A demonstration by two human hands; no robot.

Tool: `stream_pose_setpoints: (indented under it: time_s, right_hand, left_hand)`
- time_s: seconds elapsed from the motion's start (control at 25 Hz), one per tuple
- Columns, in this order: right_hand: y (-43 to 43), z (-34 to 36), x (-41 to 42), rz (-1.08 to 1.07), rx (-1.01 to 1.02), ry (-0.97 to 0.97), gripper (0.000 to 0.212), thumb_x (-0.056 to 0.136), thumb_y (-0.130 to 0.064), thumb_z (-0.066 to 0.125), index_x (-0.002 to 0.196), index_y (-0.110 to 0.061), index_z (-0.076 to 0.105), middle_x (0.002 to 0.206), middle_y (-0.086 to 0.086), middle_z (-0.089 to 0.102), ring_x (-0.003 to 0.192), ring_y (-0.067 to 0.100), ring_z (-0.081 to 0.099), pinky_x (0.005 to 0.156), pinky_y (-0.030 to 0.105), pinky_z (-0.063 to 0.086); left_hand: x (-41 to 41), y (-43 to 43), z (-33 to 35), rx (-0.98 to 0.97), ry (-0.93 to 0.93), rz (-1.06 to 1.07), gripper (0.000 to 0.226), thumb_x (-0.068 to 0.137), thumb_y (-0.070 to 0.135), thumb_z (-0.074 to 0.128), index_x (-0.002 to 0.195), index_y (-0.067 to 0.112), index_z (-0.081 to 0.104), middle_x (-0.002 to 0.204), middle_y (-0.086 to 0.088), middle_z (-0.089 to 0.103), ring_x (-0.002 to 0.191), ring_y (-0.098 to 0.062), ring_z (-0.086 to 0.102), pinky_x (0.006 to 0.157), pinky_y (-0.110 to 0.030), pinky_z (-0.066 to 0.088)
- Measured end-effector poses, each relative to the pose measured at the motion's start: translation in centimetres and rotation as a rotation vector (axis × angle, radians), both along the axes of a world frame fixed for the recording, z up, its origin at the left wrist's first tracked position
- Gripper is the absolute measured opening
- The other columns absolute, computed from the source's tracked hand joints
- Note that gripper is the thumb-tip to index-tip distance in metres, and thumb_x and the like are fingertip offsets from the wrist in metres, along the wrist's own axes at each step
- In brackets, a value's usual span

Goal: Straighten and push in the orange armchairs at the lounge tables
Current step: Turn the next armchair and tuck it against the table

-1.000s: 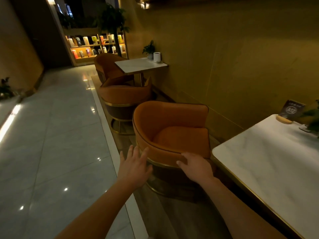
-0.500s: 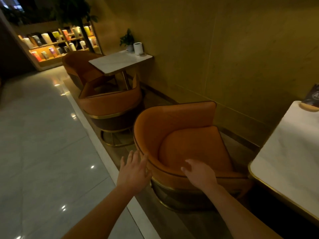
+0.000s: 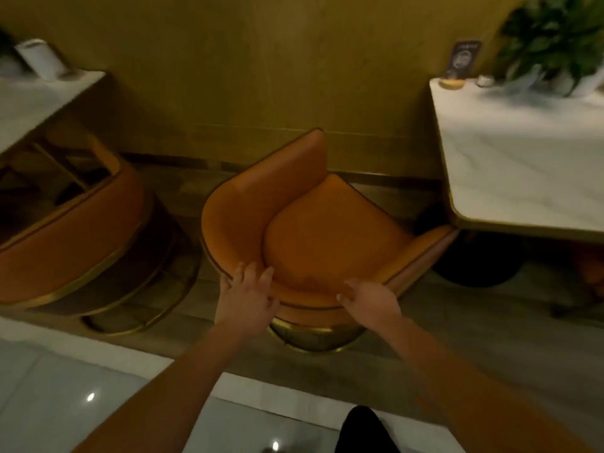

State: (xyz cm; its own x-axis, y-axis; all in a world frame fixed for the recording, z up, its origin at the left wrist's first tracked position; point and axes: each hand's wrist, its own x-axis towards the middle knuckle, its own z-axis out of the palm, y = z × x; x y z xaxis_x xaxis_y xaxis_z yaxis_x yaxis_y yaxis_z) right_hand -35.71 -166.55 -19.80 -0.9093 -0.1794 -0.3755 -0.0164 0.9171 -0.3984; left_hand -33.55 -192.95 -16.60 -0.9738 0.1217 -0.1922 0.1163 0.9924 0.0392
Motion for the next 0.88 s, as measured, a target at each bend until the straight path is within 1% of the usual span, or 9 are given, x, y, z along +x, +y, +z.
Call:
stream_pose_setpoints:
  time_s: [0.08,0.12,0.2,0.28,0.36,0.44,0.56,0.72,0.88]
  right_hand:
    - [-2.0,-1.7,0.0,-0.01,0.012,0.029,0.051,0.1,-0.052,0.042,0.141,-0.022,0.048,0.139,0.003,0.055,0.129,0.026,0.046,0.105,0.039,0.04]
    - [-2.8,-2.7,-0.2,-0.001,0.021,0.047,0.051,0.099,-0.053,0.04,0.138,-0.022,0.05,0.138,0.003,0.055,0.128,0.027,0.045,0.105,0.039,0.038]
    - [-4.2,-5.2,-0.8,-0.013,0.035,0.055,0.05,0.099,-0.057,0.036,0.125,-0.02,0.058,0.127,0.004,0.06,0.121,0.028,0.047,0.102,0.041,0.039]
    - [-5.1,-7.5,-1.3,-0.023,0.047,0.031,0.052,0.099,-0.06,0.031,0.11,-0.019,0.062,0.115,0.006,0.063,0.115,0.028,0.049,0.1,0.042,0.04]
    - [-6.1,-9.2,-1.5,-0.06,0.038,0.029,0.056,0.1,-0.06,0.026,0.103,-0.019,0.064,0.108,0.006,0.065,0.112,0.027,0.051,0.105,0.042,0.036]
    - [-7.2,-10.5,-1.4,-0.13,0.037,0.142,0.059,0.1,-0.059,0.023,0.095,-0.021,0.068,0.098,0.002,0.07,0.104,0.023,0.057,0.108,0.04,0.035]
    - [-8.6,-11.8,-1.2,-0.241,0.096,0.3,0.058,0.101,-0.053,0.024,0.084,-0.023,0.071,0.083,-0.004,0.071,0.089,0.018,0.061,0.103,0.038,0.04]
    - [-9.8,-12.4,-1.4,-0.391,0.119,0.367,0.049,0.099,-0.047,0.031,0.08,-0.025,0.069,0.08,-0.006,0.069,0.085,0.015,0.06,0.099,0.036,0.043]
    - [-10.4,-12.5,-2.0,-0.443,0.145,0.445,0.044,0.097,-0.043,0.035,0.074,-0.022,0.067,0.075,-0.004,0.067,0.078,0.017,0.058,0.079,0.034,0.048]
  left_hand:
    - [-2.0,-2.0,-1.8,-0.02,-0.008,-0.026,0.059,0.096,0.054,0.036,0.149,0.03,0.03,0.155,-0.01,0.033,0.147,-0.036,0.021,0.116,-0.067,0.018]
    - [-2.9,-2.8,-2.7,-0.042,-0.008,-0.028,0.058,0.096,0.056,0.034,0.148,0.03,0.031,0.154,-0.011,0.034,0.147,-0.037,0.021,0.116,-0.066,0.016]
    - [-4.5,-4.2,-4.8,-0.086,-0.02,-0.026,0.058,0.097,0.06,0.027,0.147,0.03,0.035,0.152,-0.013,0.038,0.147,-0.037,0.022,0.117,-0.066,0.014]
    - [-5.9,-5.2,-6.8,-0.095,-0.018,-0.02,0.06,0.097,0.063,0.021,0.144,0.029,0.039,0.151,-0.013,0.04,0.148,-0.036,0.021,0.117,-0.066,0.008]
    - [-7.2,-5.7,-8.1,-0.103,0.005,-0.033,0.064,0.096,0.065,0.017,0.141,0.029,0.045,0.15,-0.014,0.043,0.148,-0.036,0.021,0.116,-0.067,0.002]
    - [-8.1,-6.1,-8.6,-0.111,0.031,-0.041,0.068,0.092,0.066,0.016,0.137,0.029,0.051,0.147,-0.013,0.048,0.146,-0.037,0.026,0.116,-0.068,0.001]
    - [-8.7,-6.3,-8.8,-0.095,0.088,-0.103,0.059,0.09,0.061,0.026,0.129,0.033,0.06,0.141,-0.006,0.054,0.141,-0.034,0.034,0.114,-0.071,0.006]
    - [-9.3,-7.0,-9.1,-0.045,0.112,-0.169,0.054,0.085,0.059,0.033,0.12,0.034,0.065,0.136,-0.004,0.058,0.138,-0.032,0.039,0.111,-0.074,0.007]
    - [-10.3,-7.4,-9.5,-0.003,0.143,-0.215,0.052,0.083,0.059,0.037,0.115,0.034,0.068,0.134,-0.003,0.059,0.136,-0.031,0.041,0.111,-0.075,0.009]
